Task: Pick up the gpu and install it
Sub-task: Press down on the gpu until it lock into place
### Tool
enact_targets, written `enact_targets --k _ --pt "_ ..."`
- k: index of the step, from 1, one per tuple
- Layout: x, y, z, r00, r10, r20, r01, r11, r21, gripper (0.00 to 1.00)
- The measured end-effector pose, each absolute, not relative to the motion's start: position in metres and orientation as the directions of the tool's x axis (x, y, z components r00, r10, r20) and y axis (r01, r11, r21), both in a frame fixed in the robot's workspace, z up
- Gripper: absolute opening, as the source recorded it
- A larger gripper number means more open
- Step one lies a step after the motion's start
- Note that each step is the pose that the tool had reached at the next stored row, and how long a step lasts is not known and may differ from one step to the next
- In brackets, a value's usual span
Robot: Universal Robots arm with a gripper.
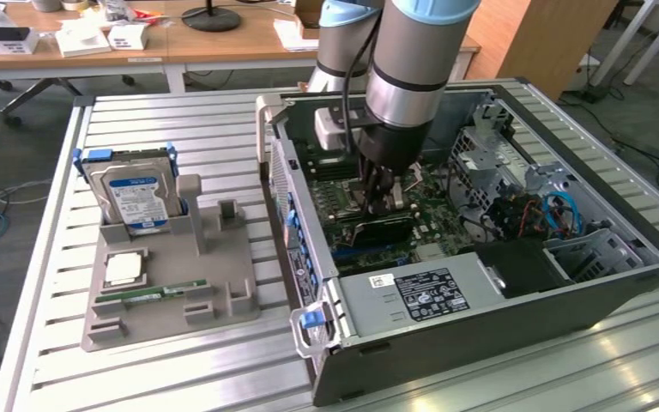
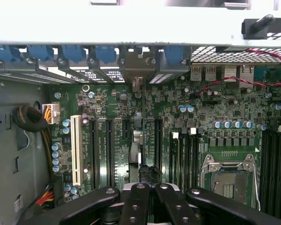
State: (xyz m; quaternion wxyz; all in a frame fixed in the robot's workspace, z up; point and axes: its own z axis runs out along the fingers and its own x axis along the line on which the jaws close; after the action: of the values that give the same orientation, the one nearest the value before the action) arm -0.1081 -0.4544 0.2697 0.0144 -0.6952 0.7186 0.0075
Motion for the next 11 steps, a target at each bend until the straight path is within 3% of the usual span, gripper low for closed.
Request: enact_targets --k 11 --pt "-0.1081 -0.4545 0.2674 -0.033 -0.999 -0.031 -0.999 0.033 -0.009 0.11"
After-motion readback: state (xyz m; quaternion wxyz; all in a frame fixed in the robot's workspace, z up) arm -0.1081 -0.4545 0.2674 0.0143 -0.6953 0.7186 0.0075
